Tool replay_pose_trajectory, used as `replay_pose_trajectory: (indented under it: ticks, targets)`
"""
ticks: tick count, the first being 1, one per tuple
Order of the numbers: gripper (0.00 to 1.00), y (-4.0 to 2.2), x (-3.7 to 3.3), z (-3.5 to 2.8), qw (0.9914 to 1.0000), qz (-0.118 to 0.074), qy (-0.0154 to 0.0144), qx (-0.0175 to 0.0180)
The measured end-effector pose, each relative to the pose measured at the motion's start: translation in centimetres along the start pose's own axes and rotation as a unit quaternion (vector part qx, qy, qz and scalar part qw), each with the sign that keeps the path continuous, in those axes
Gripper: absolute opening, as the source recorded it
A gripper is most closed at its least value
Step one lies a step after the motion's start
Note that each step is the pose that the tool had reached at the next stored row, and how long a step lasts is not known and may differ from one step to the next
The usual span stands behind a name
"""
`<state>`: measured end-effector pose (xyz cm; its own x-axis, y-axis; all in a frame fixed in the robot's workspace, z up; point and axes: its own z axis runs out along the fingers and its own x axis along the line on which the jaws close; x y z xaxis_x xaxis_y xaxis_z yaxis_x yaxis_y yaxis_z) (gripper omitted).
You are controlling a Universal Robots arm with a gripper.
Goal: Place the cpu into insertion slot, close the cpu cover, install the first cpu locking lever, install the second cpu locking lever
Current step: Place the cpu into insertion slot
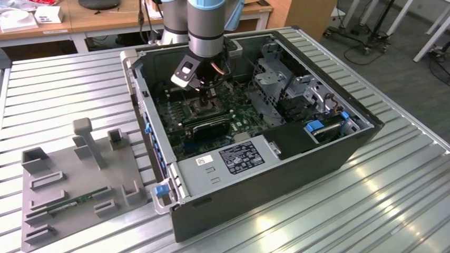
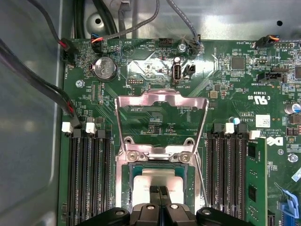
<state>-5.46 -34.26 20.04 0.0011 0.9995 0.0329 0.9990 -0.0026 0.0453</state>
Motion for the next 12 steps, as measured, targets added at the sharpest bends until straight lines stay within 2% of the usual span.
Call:
replay_pose_trajectory:
  ticks: [12]
  targets:
    - [0.11, -0.01, -0.01, 0.17, 1.00000, 0.000, -0.0002, 0.0001]
